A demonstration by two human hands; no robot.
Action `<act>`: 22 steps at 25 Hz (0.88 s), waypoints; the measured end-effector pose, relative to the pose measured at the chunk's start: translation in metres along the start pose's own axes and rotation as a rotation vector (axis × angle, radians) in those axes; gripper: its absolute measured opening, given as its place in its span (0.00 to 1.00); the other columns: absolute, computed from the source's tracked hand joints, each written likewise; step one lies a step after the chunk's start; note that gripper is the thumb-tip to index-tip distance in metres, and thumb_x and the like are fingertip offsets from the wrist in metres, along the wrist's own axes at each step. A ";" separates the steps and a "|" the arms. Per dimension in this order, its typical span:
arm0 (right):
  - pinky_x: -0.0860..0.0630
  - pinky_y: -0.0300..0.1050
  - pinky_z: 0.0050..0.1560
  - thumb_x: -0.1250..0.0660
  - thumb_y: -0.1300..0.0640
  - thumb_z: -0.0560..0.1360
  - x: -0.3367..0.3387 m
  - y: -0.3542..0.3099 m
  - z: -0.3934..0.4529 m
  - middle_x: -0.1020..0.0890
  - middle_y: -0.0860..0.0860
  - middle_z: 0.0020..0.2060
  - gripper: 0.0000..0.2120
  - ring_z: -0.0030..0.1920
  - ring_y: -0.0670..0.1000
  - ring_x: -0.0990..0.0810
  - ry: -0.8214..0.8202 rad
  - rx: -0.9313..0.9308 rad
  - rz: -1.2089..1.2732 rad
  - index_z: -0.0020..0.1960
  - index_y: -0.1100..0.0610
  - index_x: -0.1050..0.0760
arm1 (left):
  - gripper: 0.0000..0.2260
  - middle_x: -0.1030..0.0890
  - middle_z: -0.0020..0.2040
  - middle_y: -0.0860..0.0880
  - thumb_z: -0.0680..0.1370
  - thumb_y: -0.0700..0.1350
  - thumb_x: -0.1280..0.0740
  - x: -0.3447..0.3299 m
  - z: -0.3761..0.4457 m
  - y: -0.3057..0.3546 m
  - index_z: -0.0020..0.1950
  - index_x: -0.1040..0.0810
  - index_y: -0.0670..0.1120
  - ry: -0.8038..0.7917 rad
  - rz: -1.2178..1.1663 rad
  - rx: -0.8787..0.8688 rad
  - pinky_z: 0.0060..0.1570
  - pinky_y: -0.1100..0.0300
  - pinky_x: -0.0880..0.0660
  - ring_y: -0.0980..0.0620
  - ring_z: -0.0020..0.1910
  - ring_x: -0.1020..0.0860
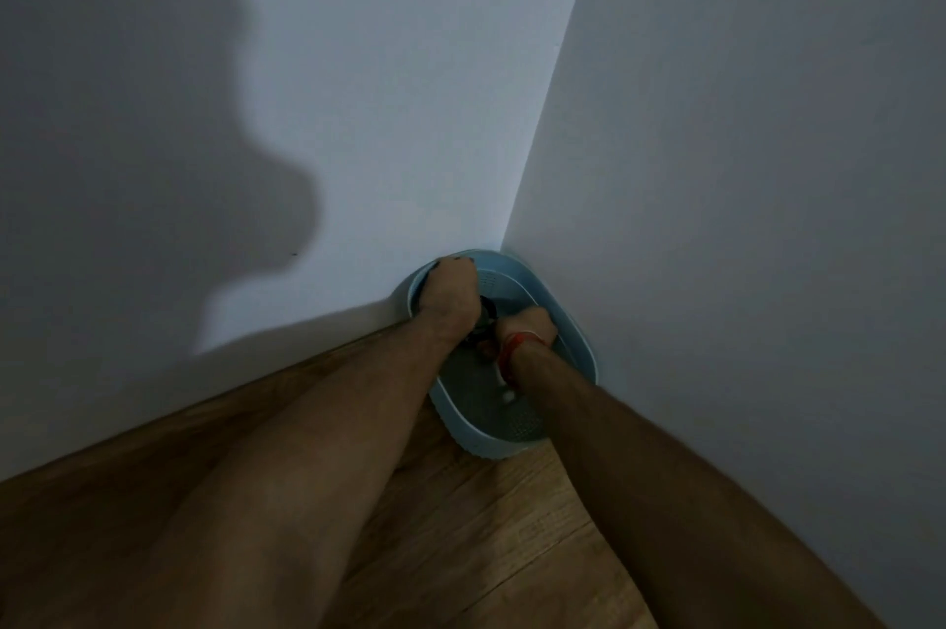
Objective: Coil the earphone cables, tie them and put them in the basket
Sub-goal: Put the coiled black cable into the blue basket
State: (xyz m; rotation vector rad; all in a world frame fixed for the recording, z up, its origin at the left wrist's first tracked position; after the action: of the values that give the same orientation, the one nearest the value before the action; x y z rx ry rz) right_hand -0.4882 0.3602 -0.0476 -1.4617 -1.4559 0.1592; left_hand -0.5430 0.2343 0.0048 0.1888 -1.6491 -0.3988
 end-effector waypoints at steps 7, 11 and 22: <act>0.29 0.52 0.66 0.37 0.64 0.82 0.006 -0.004 -0.014 0.24 0.65 0.66 0.17 0.67 0.63 0.25 0.028 -0.021 -0.085 0.68 0.70 0.29 | 0.12 0.19 0.65 0.39 0.80 0.39 0.32 0.023 -0.011 0.015 0.63 0.21 0.38 0.021 0.141 -0.158 0.62 0.52 0.26 0.42 0.64 0.21; 0.26 0.49 0.62 0.30 0.57 0.77 0.022 -0.017 -0.036 0.20 0.62 0.64 0.20 0.64 0.60 0.21 -0.032 0.083 -0.240 0.65 0.68 0.24 | 0.03 0.12 0.46 0.48 0.75 0.41 0.26 0.104 -0.050 -0.024 0.47 0.13 0.44 0.233 -0.162 -0.114 0.50 0.57 0.20 0.49 0.46 0.15; 0.23 0.47 0.54 0.35 0.56 0.75 -0.044 -0.046 -0.310 0.16 0.53 0.49 0.13 0.50 0.52 0.19 -0.091 1.144 -0.216 0.58 0.57 0.22 | 0.08 0.11 0.48 0.53 0.75 0.48 0.28 0.112 -0.384 -0.297 0.52 0.13 0.52 0.406 -0.357 0.388 0.52 0.55 0.17 0.53 0.47 0.14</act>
State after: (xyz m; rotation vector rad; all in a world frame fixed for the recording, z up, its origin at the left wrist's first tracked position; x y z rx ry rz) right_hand -0.3138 0.1462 0.1063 -0.3653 -1.2151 0.7824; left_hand -0.2109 -0.1359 0.0284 0.8105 -1.2736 -0.2788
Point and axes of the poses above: each hand's wrist, its own z-axis towards the middle knuckle, its own x-axis out of the back of the hand, y = z × x, the point moved 7 cm from there along z, towards the middle knuckle
